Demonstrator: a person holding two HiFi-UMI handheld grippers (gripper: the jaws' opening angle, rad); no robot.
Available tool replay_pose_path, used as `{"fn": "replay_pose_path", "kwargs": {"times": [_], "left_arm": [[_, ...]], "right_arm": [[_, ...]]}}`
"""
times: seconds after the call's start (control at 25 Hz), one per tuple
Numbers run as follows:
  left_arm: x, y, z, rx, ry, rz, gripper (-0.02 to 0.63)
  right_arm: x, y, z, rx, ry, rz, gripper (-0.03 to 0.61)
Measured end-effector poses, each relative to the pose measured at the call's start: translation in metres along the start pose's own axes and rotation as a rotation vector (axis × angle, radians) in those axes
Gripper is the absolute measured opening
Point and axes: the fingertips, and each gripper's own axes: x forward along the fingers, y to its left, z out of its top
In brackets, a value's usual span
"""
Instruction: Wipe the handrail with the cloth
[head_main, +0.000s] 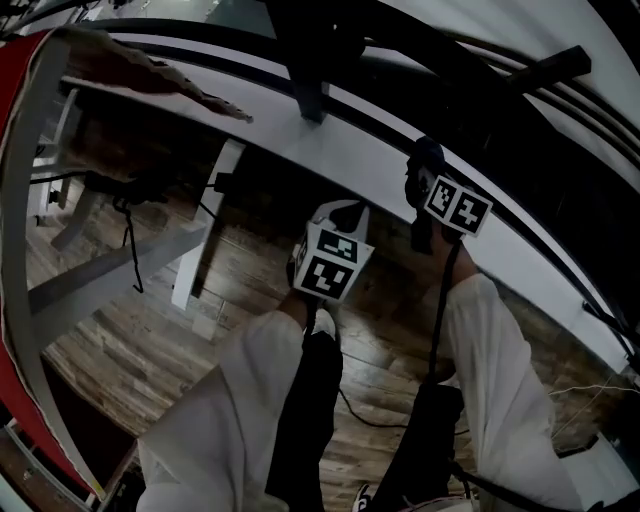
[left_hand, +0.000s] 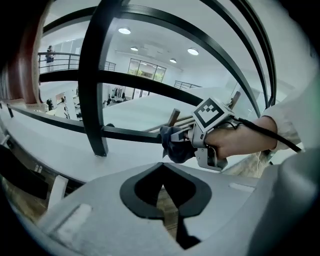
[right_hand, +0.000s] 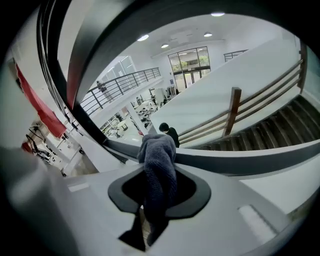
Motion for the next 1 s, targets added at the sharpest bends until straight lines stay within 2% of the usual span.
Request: {"fn": "replay_pose_path", "kwargs": {"times": [0.12, 0.32, 0.64, 1.0], "left_arm": [[0.013, -0.020, 0.004, 0.022, 0.008, -0.019, 0.003], [0.035, -0.037, 0.016, -0.003, 0.027, -0.027, 0.003], [0.054, -0.046, 0.035, 0.040, 0.028, -0.004, 0.003], [0.067, -0.090, 0.034, 0.093, 0.054, -0.019, 0.003]], "right_arm": [[-0.012, -0.024, -0.003, 0.018, -0.010, -0.016, 0.083], [-0.021, -0.047, -0.007, 0.017, -0.015, -0.012, 0.083], [-0.046, -0.077, -0.009, 0.016, -0.051, -0.022, 0.083], [-0.084, -0.144, -0.017, 0.093, -0.100, -0.075, 0.083]]}}
